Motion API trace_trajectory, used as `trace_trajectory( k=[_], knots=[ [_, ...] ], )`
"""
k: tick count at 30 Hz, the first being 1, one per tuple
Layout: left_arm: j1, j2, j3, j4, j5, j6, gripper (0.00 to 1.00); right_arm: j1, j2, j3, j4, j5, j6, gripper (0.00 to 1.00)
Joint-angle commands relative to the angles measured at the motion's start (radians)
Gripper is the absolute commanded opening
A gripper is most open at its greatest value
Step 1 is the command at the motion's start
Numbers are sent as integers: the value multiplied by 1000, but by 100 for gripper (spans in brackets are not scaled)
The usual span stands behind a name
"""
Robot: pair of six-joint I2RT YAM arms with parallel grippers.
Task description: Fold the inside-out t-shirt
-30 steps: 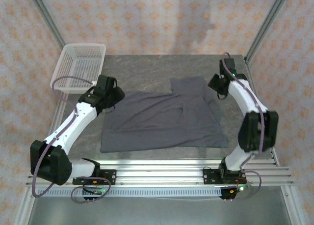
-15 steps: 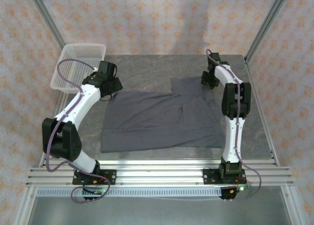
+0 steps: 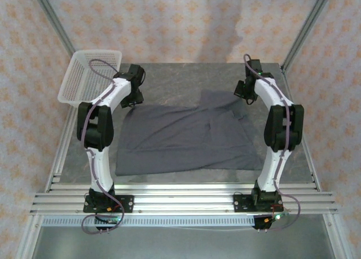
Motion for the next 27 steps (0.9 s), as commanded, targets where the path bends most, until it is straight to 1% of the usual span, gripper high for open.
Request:
trace_trajectory(
  k=[1, 2, 4, 7, 8, 10, 12, 15, 16, 19, 22, 24, 27],
  knots=[
    [9, 61, 77, -51, 74, 48, 48, -9, -58, -72, 61, -23, 36, 0],
    [11, 81, 90, -46, 101, 46, 48, -9, -66, -89, 66, -36, 44, 0],
    [12, 106, 101, -40, 113, 40, 48, -9, -75, -110, 71, -52, 53, 0],
    [17, 137, 102, -50, 66, 28, 48, -9, -87, -124, 70, -48, 54, 0],
    [18, 148, 103, -61, 48, 22, 46, -9, -91, -128, 71, -43, 56, 0],
    [24, 157, 94, -77, 10, 12, 40, -12, -100, -132, 70, -23, 68, 0],
    [32, 136, 62, -75, -29, -4, 28, -28, -110, -140, 68, 13, 104, 0],
    [51, 68, -17, -35, -48, -26, 19, -86, -138, -185, 101, 20, 186, 0],
    [55, 47, -39, -22, -46, -31, 17, -105, -148, -205, 115, 16, 204, 0],
    [70, 0, -102, 7, -12, -38, 1, -129, -158, -231, 117, 28, 192, 0],
    [72, -56, -189, 51, 48, -40, 0, -129, -157, -246, 95, 19, 161, 0],
    [72, -124, -287, 108, 99, -79, 0, -129, -173, -289, 102, -14, 149, 0],
    [72, -245, -440, 185, 140, -105, 0, -127, -210, -373, 118, -45, 148, 0]
  ],
)
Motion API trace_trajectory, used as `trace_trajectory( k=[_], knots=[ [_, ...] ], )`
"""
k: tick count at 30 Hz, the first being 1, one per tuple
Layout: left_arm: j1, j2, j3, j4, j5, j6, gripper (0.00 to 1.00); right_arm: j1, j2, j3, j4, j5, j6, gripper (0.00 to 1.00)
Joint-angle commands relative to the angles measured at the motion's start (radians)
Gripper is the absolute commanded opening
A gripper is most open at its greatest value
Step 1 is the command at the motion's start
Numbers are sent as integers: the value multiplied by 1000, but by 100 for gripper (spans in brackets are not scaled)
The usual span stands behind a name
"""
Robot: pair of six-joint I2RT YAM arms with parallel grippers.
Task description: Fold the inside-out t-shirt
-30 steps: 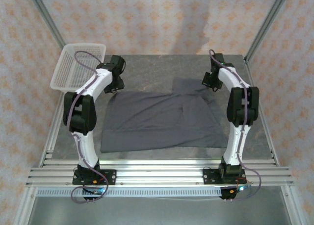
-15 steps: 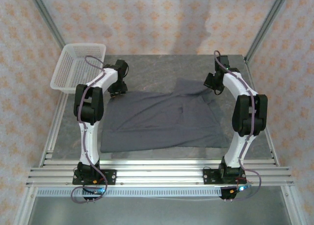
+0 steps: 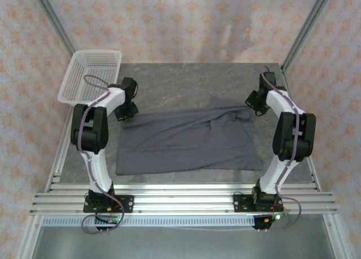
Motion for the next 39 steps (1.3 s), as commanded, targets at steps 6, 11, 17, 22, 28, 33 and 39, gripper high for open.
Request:
trace_trajectory(
  k=[6, 11, 17, 22, 28, 33, 39],
  knots=[
    [7, -274, -247, 144, 22, -62, 23, -4, -103, -161, -8, -22, -17, 0],
    [6, -273, -135, 124, 31, -30, 27, -3, -109, -138, -14, -36, -13, 0],
    [-42, -130, 14, 77, 103, 134, 30, 21, -87, -100, -15, -45, 3, 0],
    [-74, 28, 135, -84, 54, 262, 32, 37, -77, -92, -16, -45, 5, 0],
    [-77, 119, 161, -172, -45, 292, 35, 43, -72, -78, -26, -42, -1, 0],
    [-74, 144, 153, -179, -117, 266, 30, 49, -67, -72, -33, -39, -4, 0],
    [-50, 137, 153, -168, -156, 242, 24, 50, -69, -70, -37, -19, 7, 0]
  ],
)
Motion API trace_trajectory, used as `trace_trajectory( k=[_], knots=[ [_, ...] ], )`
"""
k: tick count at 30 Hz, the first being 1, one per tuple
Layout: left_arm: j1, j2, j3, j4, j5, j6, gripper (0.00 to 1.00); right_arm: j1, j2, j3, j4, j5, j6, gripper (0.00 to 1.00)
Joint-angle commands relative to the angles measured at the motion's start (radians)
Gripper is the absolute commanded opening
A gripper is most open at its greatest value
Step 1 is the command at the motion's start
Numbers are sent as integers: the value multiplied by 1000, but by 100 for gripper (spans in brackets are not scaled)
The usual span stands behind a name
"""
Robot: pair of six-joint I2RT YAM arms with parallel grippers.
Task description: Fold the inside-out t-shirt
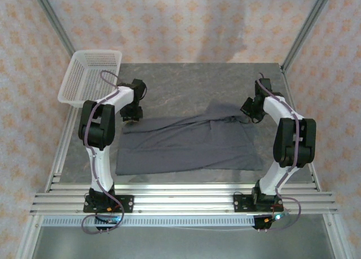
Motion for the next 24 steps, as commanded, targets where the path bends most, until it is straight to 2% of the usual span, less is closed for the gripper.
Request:
trace_trajectory(
  k=[1, 5, 10, 13, 14, 17, 20, 24],
  knots=[
    [19, -6, 4, -33, -41, -10, 22, 6, 5, 30, -29, 32, 12, 0],
    [41, -32, -28, 1, 37, -17, 2, 6, 11, 39, -33, 40, 20, 0],
    [67, -102, -55, 64, 118, -37, 0, 6, 7, 49, -30, 42, 28, 0],
    [73, -157, -78, 124, 236, -39, 0, 6, 7, 55, -34, 42, 28, 0],
    [73, -170, -93, 150, 282, -33, 1, 6, 8, 56, -35, 39, 28, 0],
    [72, -215, -122, 172, 312, -22, 13, 6, 14, 57, -35, 36, 28, 0],
    [70, -199, -122, 141, 317, 24, 19, 6, 19, 59, -33, 27, 33, 0],
    [64, -151, -123, 95, 262, 62, 27, 6, 22, 60, -32, 24, 33, 0]
  ],
)
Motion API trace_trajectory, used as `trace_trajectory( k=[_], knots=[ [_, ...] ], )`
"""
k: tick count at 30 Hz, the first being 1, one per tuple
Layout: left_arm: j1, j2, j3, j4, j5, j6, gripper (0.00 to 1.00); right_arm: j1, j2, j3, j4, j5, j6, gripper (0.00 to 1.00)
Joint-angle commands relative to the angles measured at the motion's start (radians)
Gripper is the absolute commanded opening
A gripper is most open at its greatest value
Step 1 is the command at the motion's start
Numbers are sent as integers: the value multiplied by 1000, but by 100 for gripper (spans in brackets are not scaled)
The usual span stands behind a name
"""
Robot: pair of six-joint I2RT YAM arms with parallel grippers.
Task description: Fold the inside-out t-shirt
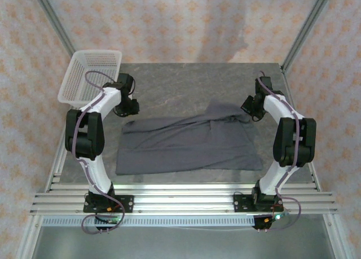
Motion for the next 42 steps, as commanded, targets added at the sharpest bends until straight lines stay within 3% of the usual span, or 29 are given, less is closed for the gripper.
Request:
trace_trajectory(
  k=[1, 9, 15, 24, 42],
  knots=[
    [-7, 59, -6, -53, -29, 51, 27, 6, 14, 31, -19, 14, 14, 0],
    [-7, 138, 28, -56, 5, 58, 23, 6, 14, 26, -24, 19, 14, 0],
    [-6, 146, 38, -52, -71, 36, 0, 6, 11, 23, -22, 18, 15, 0],
    [20, 112, 118, -58, -172, -55, 0, -1, -8, 54, -24, 40, 31, 0],
    [89, 216, 343, -41, -133, -122, 0, -51, 149, 262, -39, 42, 19, 0]
  ],
)
